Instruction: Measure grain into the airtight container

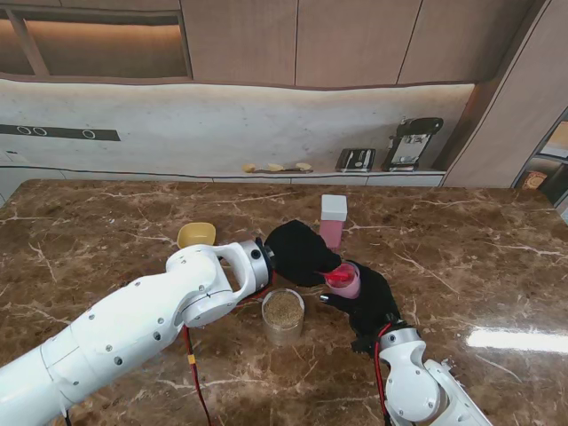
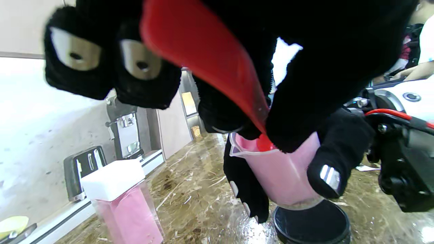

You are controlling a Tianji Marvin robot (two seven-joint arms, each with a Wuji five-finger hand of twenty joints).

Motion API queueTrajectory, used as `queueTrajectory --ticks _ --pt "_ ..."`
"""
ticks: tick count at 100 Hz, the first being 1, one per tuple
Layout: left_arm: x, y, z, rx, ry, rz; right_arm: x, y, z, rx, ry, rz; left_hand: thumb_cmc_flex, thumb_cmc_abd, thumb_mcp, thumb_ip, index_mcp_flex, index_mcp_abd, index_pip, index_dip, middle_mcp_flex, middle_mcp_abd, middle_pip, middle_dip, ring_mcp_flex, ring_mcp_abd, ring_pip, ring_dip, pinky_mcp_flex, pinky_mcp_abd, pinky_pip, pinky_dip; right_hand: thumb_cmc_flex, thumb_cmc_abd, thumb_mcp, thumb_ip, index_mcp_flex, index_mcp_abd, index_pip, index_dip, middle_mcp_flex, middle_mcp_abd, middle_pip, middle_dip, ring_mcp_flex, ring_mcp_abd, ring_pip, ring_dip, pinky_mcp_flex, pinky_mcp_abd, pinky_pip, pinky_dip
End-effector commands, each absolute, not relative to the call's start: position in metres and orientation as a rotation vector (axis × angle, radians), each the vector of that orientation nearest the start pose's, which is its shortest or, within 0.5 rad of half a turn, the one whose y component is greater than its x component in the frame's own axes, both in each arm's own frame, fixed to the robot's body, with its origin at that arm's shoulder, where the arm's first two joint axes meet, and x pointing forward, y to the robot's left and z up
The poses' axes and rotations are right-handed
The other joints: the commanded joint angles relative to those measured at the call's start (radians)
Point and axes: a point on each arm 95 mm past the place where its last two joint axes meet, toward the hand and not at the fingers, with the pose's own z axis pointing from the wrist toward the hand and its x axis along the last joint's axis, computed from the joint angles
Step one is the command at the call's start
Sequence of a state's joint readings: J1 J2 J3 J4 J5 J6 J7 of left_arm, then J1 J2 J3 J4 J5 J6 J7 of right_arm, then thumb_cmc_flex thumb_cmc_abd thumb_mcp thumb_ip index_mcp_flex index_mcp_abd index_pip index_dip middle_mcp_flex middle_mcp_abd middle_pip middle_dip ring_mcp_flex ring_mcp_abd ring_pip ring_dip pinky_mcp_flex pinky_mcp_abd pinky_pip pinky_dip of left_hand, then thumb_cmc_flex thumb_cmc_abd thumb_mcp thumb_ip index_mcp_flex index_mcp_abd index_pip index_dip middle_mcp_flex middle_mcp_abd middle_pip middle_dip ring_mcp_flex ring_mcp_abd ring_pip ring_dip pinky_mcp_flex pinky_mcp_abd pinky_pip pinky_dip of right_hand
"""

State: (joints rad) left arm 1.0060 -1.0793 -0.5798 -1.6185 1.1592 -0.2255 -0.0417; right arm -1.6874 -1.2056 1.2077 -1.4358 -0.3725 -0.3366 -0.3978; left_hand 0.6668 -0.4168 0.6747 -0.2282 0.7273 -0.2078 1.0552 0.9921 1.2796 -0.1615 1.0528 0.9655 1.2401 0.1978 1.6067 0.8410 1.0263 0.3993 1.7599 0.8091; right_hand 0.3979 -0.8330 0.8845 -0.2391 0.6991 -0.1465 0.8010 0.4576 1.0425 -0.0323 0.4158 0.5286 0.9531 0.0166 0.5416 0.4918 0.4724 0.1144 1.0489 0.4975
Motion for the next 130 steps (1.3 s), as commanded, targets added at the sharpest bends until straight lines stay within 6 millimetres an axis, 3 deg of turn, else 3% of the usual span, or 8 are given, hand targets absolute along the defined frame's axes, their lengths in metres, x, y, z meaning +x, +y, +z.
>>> queueTrajectory --ticks 1,38,73,98,130 --pt "0.408 -0.188 -0.238 -0.245 1.999 -1.669 0.350 0.004 -0.389 -2.122 -0.939 -2.562 0.024 0.012 0.099 -0.006 0.042 -0.127 0.023 0.006 0.075 -0.048 0.036 -0.009 0.030 -0.021 0.084 -0.004 0.044 -0.023 0.150 -0.004 0.037 0.212 0.141 -0.036 0.056 -0.087 0.006 -0.001 -0.001 -0.030 -0.005 -0.008 -0.011 -0.013 -0.002 0.014 -0.003 -0.006 -0.003 0.009" --pt "0.406 -0.181 -0.238 -0.396 1.956 -1.710 0.350 0.004 -0.389 -2.121 -0.938 -2.563 0.024 0.010 0.104 -0.009 0.043 -0.126 0.023 0.006 0.075 -0.047 0.038 -0.010 0.030 -0.018 0.084 -0.005 0.044 -0.021 0.150 -0.005 0.037 0.212 0.140 -0.036 0.058 -0.085 0.007 0.000 -0.001 -0.031 -0.005 -0.008 -0.011 -0.013 -0.003 0.013 -0.003 -0.006 -0.003 0.009" --pt "0.408 -0.161 -0.230 -0.985 1.786 -1.881 0.350 0.002 -0.388 -2.131 -0.922 -2.579 0.022 0.007 0.112 -0.013 0.041 -0.113 0.023 0.003 0.075 -0.035 0.037 -0.012 0.029 -0.002 0.085 -0.004 0.043 -0.005 0.152 0.000 0.038 0.212 0.141 -0.036 0.057 -0.087 0.007 0.000 -0.002 -0.030 -0.005 -0.008 -0.011 -0.015 -0.003 0.013 -0.004 -0.007 -0.003 0.009" --pt "0.412 -0.123 -0.222 -1.309 1.572 -1.889 0.350 0.000 -0.387 -2.138 -0.914 -2.585 0.035 0.008 0.102 -0.010 0.043 -0.100 0.024 -0.001 0.075 -0.027 0.036 -0.012 0.029 0.005 0.086 -0.003 0.043 0.006 0.153 0.003 0.038 0.212 0.142 -0.036 0.057 -0.086 0.008 -0.001 -0.001 -0.031 -0.004 -0.008 -0.011 -0.014 -0.002 0.014 -0.003 -0.007 -0.003 0.009" --pt "0.432 -0.049 -0.211 -1.544 1.356 -1.723 0.350 -0.002 -0.387 -2.147 -0.914 -2.584 0.059 0.015 0.075 -0.002 0.042 -0.084 0.026 -0.007 0.076 -0.016 0.033 -0.011 0.029 0.015 0.086 0.000 0.043 0.022 0.154 0.007 0.038 0.211 0.143 -0.036 0.057 -0.088 0.009 -0.001 -0.002 -0.030 -0.005 -0.008 -0.010 -0.014 -0.002 0.014 -0.003 -0.007 -0.003 0.009"
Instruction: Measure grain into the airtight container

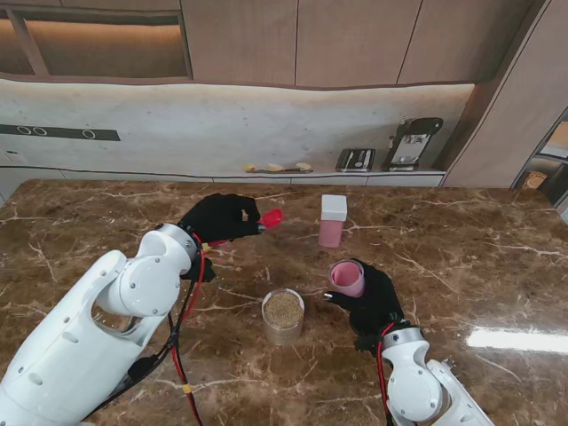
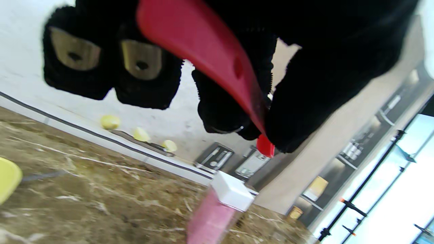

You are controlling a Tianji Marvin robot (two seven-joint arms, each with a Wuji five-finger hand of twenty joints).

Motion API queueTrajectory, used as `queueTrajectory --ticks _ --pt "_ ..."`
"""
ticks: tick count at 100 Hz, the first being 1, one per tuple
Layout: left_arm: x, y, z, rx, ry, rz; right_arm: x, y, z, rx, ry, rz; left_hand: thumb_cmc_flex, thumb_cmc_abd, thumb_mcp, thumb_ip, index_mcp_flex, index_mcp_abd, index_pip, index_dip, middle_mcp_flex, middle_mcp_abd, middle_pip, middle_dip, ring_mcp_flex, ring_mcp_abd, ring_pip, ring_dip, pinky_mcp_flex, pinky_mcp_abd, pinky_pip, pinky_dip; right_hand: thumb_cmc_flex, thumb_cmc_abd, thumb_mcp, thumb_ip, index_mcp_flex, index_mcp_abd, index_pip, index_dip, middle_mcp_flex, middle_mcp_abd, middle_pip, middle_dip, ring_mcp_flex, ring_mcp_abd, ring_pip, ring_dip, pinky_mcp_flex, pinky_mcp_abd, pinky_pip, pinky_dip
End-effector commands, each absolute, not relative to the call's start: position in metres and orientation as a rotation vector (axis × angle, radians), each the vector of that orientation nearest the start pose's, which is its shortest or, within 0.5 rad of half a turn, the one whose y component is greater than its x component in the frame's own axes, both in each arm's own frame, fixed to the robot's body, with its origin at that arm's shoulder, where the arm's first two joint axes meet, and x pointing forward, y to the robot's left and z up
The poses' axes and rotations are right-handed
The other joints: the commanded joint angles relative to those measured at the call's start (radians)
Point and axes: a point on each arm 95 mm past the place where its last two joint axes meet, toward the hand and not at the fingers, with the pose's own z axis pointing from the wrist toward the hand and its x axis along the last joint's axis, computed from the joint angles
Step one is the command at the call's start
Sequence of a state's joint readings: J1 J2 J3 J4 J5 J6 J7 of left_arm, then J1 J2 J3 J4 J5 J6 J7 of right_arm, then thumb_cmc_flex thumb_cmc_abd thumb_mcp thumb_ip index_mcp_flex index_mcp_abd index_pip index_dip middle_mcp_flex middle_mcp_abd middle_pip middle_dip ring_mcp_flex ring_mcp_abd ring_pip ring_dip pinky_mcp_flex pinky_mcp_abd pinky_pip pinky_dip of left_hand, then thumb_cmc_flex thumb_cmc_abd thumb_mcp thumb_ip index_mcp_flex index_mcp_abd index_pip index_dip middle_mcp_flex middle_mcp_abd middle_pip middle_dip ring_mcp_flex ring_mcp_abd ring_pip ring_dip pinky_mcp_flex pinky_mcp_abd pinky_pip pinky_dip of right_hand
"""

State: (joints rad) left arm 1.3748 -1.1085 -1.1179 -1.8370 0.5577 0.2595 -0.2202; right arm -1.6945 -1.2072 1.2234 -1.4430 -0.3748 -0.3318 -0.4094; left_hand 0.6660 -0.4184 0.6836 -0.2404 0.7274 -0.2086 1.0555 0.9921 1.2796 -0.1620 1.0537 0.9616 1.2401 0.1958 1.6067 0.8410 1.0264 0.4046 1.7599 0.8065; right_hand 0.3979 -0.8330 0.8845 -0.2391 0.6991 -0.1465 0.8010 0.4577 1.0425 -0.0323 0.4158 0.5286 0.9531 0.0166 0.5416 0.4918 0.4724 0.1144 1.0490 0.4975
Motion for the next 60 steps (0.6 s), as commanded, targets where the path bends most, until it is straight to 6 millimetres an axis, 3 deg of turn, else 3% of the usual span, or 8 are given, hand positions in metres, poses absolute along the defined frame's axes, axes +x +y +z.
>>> queueTrajectory --ticks 1,31,60 --pt "0.433 -0.046 -0.210 -1.546 1.354 -1.716 0.350 -0.002 -0.387 -2.147 -0.915 -2.584 0.059 0.017 0.065 0.010 0.042 -0.083 0.026 -0.007 0.076 -0.015 0.032 -0.007 0.029 0.017 0.086 0.000 0.043 0.016 0.154 0.010 0.037 0.211 0.143 -0.037 0.057 -0.088 0.009 -0.001 -0.001 -0.030 -0.004 -0.008 -0.010 -0.014 -0.002 0.014 -0.003 -0.007 -0.003 0.009" --pt "0.461 0.016 -0.213 -1.592 1.332 -1.476 0.350 -0.002 -0.386 -2.155 -0.926 -2.586 0.067 0.021 0.055 0.012 0.039 -0.079 0.026 -0.006 0.075 -0.011 0.028 -0.005 0.028 0.024 0.085 0.001 0.042 0.024 0.153 0.012 0.036 0.212 0.143 -0.037 0.057 -0.088 0.009 -0.001 -0.002 -0.031 -0.005 -0.008 -0.010 -0.016 -0.002 0.014 -0.003 -0.007 -0.002 0.009" --pt "0.492 0.044 -0.229 -1.658 1.340 -1.323 0.350 -0.002 -0.385 -2.163 -0.935 -2.583 0.071 0.025 0.049 0.012 0.034 -0.075 0.027 -0.006 0.076 -0.008 0.027 -0.003 0.028 0.030 0.084 0.003 0.042 0.029 0.153 0.013 0.037 0.212 0.142 -0.036 0.056 -0.087 0.009 -0.002 -0.002 -0.030 -0.005 -0.008 -0.011 -0.015 -0.003 0.013 -0.003 -0.007 -0.003 0.009"
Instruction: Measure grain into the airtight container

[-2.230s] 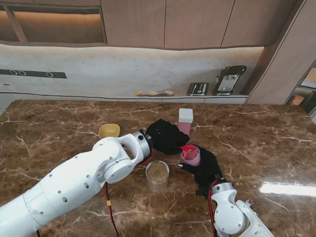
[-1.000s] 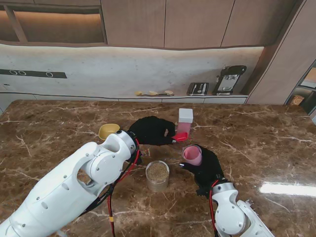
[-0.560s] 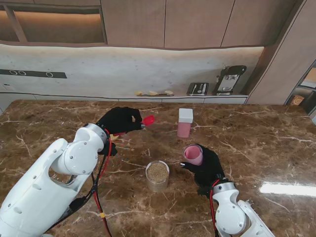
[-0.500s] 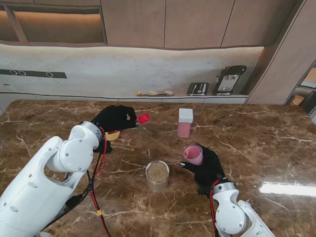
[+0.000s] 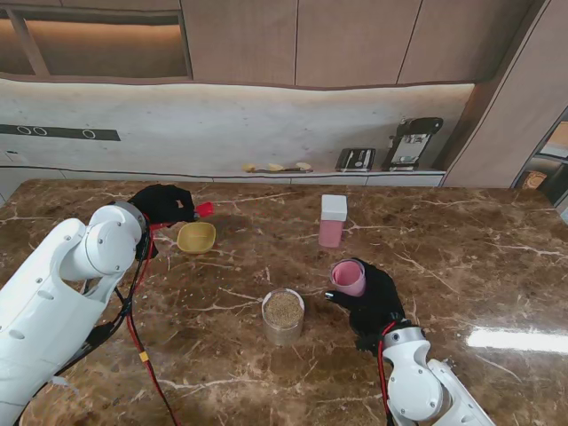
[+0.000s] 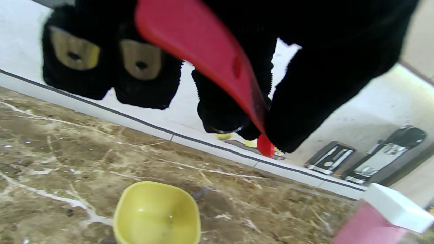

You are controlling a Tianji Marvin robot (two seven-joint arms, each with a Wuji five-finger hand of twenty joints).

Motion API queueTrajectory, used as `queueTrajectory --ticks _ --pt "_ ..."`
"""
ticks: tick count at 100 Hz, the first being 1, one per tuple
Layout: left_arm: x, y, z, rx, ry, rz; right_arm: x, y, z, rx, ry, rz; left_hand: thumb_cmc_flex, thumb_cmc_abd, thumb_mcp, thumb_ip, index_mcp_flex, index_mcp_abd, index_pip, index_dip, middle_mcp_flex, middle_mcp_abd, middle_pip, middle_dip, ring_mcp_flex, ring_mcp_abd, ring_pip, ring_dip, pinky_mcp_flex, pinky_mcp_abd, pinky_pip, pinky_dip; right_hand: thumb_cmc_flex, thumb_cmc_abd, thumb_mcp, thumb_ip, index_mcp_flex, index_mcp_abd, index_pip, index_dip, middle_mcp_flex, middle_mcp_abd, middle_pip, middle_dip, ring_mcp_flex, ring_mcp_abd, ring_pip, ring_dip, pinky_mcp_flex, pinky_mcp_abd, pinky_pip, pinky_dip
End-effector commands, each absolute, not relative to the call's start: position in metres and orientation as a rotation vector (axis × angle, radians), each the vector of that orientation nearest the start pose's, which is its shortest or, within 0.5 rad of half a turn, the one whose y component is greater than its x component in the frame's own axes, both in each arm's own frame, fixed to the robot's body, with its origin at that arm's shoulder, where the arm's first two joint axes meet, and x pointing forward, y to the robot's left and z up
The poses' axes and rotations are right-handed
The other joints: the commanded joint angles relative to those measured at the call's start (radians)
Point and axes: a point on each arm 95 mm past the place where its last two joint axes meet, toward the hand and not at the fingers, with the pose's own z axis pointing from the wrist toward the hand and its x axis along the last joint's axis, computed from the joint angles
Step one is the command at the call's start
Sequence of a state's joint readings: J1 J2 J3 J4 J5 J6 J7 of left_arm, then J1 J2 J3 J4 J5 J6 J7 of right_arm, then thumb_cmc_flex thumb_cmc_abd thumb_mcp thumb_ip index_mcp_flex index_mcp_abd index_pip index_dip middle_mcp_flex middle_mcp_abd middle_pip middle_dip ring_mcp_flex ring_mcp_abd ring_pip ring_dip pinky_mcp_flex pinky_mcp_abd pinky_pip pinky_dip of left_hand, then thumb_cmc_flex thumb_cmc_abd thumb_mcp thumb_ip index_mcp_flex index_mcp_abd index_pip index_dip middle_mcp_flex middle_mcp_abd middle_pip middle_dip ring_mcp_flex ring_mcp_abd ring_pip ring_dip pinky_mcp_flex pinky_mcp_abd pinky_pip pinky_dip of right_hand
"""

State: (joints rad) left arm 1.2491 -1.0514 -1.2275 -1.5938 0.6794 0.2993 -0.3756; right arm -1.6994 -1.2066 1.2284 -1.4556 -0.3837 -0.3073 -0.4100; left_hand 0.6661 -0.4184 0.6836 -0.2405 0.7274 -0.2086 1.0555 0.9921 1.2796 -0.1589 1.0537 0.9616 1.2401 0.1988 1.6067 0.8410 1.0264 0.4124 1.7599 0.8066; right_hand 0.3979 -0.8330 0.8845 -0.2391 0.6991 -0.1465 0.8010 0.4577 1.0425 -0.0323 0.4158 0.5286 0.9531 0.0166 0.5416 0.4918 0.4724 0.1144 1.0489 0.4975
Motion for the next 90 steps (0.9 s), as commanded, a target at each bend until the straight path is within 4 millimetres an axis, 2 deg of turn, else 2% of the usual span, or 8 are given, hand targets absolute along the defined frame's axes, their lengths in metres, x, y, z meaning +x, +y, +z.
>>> queueTrajectory --ticks 1,39,90 --pt "0.493 0.045 -0.230 -1.658 1.342 -1.318 0.350 -0.002 -0.385 -2.163 -0.935 -2.583 0.070 0.026 0.048 0.011 0.034 -0.076 0.028 -0.006 0.075 -0.012 0.027 -0.003 0.028 0.027 0.084 0.003 0.042 0.022 0.153 0.013 0.037 0.212 0.142 -0.036 0.057 -0.087 0.009 -0.002 -0.002 -0.031 -0.005 -0.008 -0.011 -0.015 -0.003 0.013 -0.003 -0.007 -0.003 0.009" --pt "0.523 0.058 -0.261 -1.733 1.373 -1.161 0.352 -0.003 -0.384 -2.181 -0.933 -2.579 0.072 0.029 0.041 0.012 0.029 -0.080 0.030 -0.007 0.075 -0.014 0.024 -0.002 0.028 0.023 0.084 0.003 0.042 0.021 0.152 0.014 0.036 0.213 0.141 -0.036 0.056 -0.087 0.008 -0.002 -0.002 -0.031 -0.005 -0.008 -0.012 -0.015 -0.003 0.013 -0.004 -0.007 -0.003 0.009" --pt "0.541 0.065 -0.294 -1.796 1.376 -1.059 0.352 -0.004 -0.385 -2.190 -0.945 -2.572 0.074 0.035 0.033 0.012 0.024 -0.084 0.032 -0.009 0.075 -0.017 0.021 0.001 0.029 0.023 0.084 0.004 0.042 0.021 0.151 0.015 0.036 0.214 0.138 -0.035 0.057 -0.087 0.008 -0.001 -0.002 -0.030 -0.006 -0.009 -0.013 -0.014 -0.003 0.013 -0.005 -0.007 -0.004 0.009"
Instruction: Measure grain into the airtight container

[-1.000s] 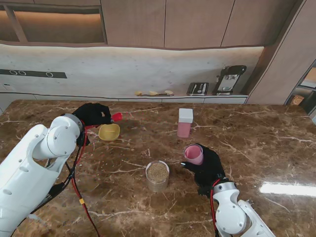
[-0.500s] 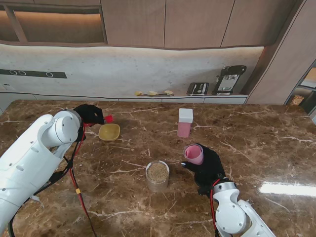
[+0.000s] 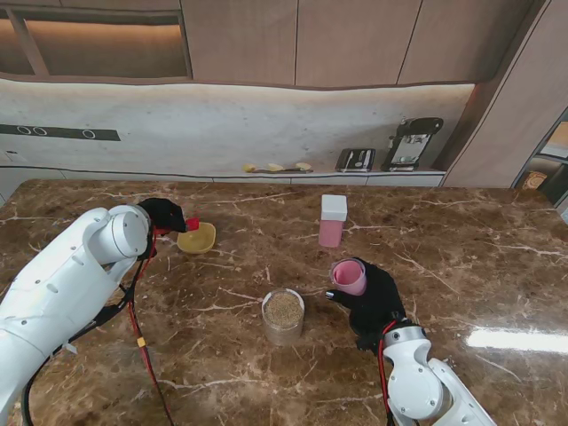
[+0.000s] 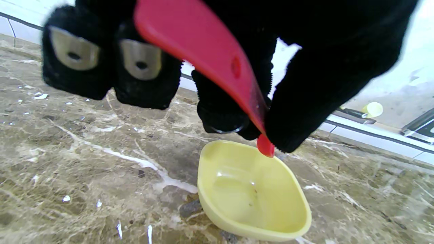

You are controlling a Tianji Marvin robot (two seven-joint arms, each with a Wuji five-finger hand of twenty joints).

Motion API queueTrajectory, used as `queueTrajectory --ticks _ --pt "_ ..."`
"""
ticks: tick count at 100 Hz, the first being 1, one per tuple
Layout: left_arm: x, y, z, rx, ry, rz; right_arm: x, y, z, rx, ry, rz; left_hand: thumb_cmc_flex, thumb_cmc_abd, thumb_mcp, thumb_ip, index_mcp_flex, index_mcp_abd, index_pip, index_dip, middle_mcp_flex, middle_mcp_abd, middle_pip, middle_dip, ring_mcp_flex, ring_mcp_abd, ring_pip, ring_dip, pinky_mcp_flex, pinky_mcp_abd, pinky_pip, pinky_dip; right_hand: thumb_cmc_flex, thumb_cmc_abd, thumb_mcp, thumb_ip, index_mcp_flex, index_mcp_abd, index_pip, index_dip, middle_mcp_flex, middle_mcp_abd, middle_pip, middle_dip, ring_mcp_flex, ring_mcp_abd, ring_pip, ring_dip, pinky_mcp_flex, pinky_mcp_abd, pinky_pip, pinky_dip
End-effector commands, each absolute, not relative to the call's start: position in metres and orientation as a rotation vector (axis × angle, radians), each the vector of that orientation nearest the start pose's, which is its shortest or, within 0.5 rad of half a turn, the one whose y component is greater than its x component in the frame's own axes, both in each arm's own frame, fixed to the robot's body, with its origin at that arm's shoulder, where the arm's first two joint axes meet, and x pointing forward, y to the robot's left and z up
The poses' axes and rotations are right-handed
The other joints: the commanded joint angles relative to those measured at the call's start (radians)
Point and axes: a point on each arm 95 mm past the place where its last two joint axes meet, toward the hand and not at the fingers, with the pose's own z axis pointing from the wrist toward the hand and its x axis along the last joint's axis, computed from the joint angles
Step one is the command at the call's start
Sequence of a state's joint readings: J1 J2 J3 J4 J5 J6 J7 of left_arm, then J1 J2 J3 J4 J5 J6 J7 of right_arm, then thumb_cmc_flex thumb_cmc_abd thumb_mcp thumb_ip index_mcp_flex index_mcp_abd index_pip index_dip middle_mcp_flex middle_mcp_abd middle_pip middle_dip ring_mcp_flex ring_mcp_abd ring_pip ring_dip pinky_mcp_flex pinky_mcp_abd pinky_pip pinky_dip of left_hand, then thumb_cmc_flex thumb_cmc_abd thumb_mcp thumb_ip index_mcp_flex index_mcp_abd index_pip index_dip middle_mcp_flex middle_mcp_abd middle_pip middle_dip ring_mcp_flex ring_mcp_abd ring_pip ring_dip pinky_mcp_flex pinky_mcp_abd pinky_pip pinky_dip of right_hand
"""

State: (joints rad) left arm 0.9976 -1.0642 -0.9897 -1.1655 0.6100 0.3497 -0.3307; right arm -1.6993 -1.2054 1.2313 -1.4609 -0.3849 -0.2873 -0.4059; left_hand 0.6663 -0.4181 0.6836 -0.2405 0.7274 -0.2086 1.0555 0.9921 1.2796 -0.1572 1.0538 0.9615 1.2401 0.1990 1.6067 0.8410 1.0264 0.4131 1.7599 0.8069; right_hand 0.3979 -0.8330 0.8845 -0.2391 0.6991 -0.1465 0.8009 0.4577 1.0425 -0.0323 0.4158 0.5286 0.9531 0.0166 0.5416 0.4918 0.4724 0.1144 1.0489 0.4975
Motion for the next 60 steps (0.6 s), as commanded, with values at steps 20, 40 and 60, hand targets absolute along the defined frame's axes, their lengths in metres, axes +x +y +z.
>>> queueTrajectory --ticks 20,40,60 --pt "0.545 0.067 -0.303 -1.797 1.387 -1.036 0.352 -0.004 -0.385 -2.193 -0.951 -2.567 0.074 0.037 0.027 0.013 0.022 -0.090 0.030 -0.009 0.075 -0.022 0.019 0.002 0.028 0.022 0.083 0.004 0.042 0.020 0.147 0.013 0.034 0.215 0.137 -0.035 0.057 -0.087 0.007 -0.001 -0.002 -0.031 -0.006 -0.008 -0.012 -0.015 -0.003 0.013 -0.005 -0.007 -0.004 0.009" --pt "0.548 0.066 -0.308 -1.820 1.388 -1.019 0.352 -0.003 -0.384 -2.198 -0.953 -2.560 0.075 0.041 0.023 0.013 0.018 -0.087 0.029 -0.009 0.075 -0.021 0.018 0.003 0.029 0.022 0.083 0.004 0.042 0.023 0.145 0.011 0.035 0.215 0.137 -0.034 0.057 -0.087 0.007 -0.001 -0.002 -0.031 -0.005 -0.008 -0.012 -0.014 -0.003 0.013 -0.005 -0.007 -0.004 0.009" --pt "0.550 0.062 -0.312 -1.833 1.416 -1.010 0.352 -0.003 -0.384 -2.202 -0.952 -2.558 0.078 0.044 0.016 0.015 0.014 -0.081 0.023 -0.016 0.075 -0.021 0.016 0.004 0.029 0.022 0.083 0.004 0.042 0.024 0.145 0.011 0.036 0.215 0.137 -0.034 0.057 -0.087 0.007 -0.001 -0.002 -0.030 -0.005 -0.008 -0.012 -0.013 -0.003 0.013 -0.005 -0.006 -0.004 0.010"
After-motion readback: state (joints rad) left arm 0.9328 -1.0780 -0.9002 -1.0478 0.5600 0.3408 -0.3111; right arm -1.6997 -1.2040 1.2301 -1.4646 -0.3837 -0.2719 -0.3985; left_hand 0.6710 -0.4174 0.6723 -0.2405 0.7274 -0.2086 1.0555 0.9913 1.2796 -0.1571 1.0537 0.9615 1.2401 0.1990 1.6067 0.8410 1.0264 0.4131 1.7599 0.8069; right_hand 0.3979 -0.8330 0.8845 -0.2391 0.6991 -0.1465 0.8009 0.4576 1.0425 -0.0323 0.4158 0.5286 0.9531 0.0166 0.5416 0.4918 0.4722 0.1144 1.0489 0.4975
